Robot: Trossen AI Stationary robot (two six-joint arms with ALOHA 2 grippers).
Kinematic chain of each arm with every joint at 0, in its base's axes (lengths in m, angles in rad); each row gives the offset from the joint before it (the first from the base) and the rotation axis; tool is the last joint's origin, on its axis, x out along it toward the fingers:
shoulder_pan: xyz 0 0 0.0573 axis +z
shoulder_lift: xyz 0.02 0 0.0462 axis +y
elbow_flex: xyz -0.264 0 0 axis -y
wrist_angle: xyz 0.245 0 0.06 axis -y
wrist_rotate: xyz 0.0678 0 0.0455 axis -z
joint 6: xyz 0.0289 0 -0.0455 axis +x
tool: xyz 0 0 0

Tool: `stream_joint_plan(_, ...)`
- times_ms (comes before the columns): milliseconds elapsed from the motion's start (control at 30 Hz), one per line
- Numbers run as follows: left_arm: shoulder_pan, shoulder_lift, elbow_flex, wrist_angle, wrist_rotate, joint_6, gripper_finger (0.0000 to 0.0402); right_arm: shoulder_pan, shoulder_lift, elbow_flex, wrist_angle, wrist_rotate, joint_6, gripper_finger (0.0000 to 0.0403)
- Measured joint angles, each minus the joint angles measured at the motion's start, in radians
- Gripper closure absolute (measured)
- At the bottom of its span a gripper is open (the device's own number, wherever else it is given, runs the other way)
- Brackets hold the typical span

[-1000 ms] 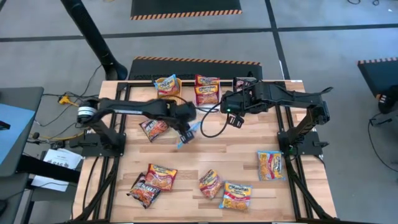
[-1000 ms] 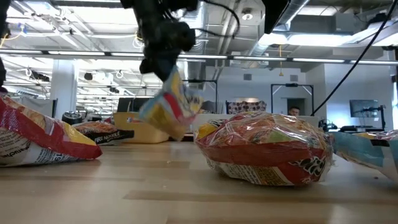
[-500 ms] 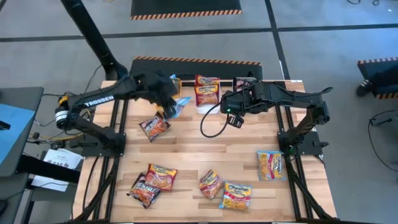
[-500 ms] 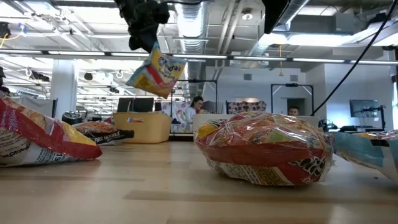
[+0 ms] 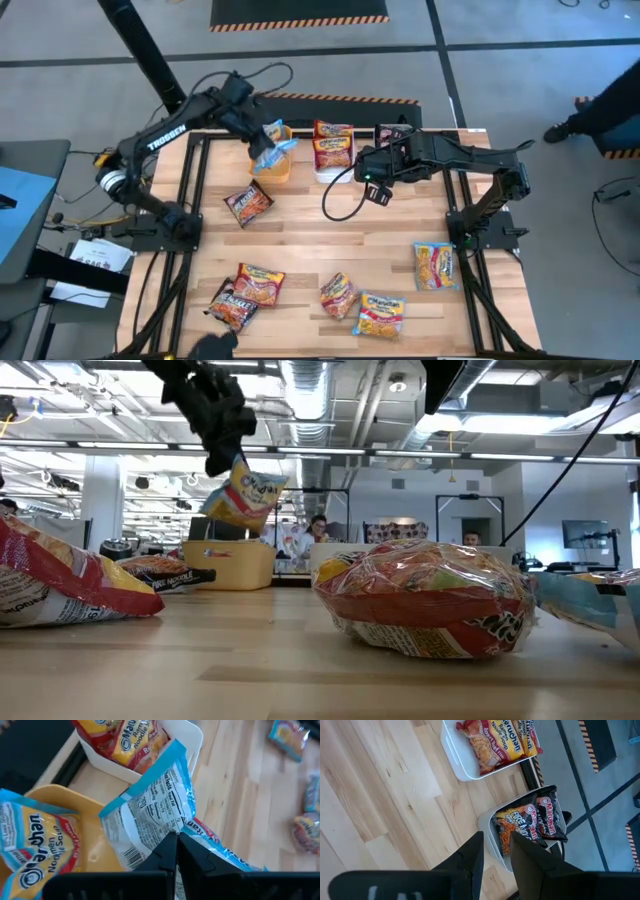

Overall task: Sort Maruchan noodles
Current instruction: Put the blue noodle pack into the orange bin

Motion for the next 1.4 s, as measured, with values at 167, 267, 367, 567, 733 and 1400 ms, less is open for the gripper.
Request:
stream_joint_plan(167,0.078,0.085,0.0,0.05,0.085,0.0,0.0401,0.0,0.0,0.0,0.0,0.0,0.001,0.0284)
stream_joint_plan(267,0.11,0.132,0.0,0.052,0.126,-0.001,0.0401,0.0,0.0,0.0,0.0,0.0,0.001,0.0284)
stream_joint_plan(367,0.132,0.167,0.0,0.048,0.118,0.001,0.0401,0.0,0.0,0.0,0.0,0.0,0.001,0.0284)
stream_joint_plan(567,0.166,0.226,0.0,0.062,0.09,0.001,0.0401,0.0,0.0,0.0,0.0,0.0,0.001,0.0284)
stream_joint_plan(733,0.18,0.256,0.0,0.067,-0.047,-0.017,0.0401,0.001,0.0,0.0,0.0,-0.002,0.001,0.0284)
stream_joint_plan(1400,0.18,0.259,0.0,0.069,-0.169,-0.018,0.0346,0.053,0.0,0.0,0.0,-0.027,0.001,0.0284)
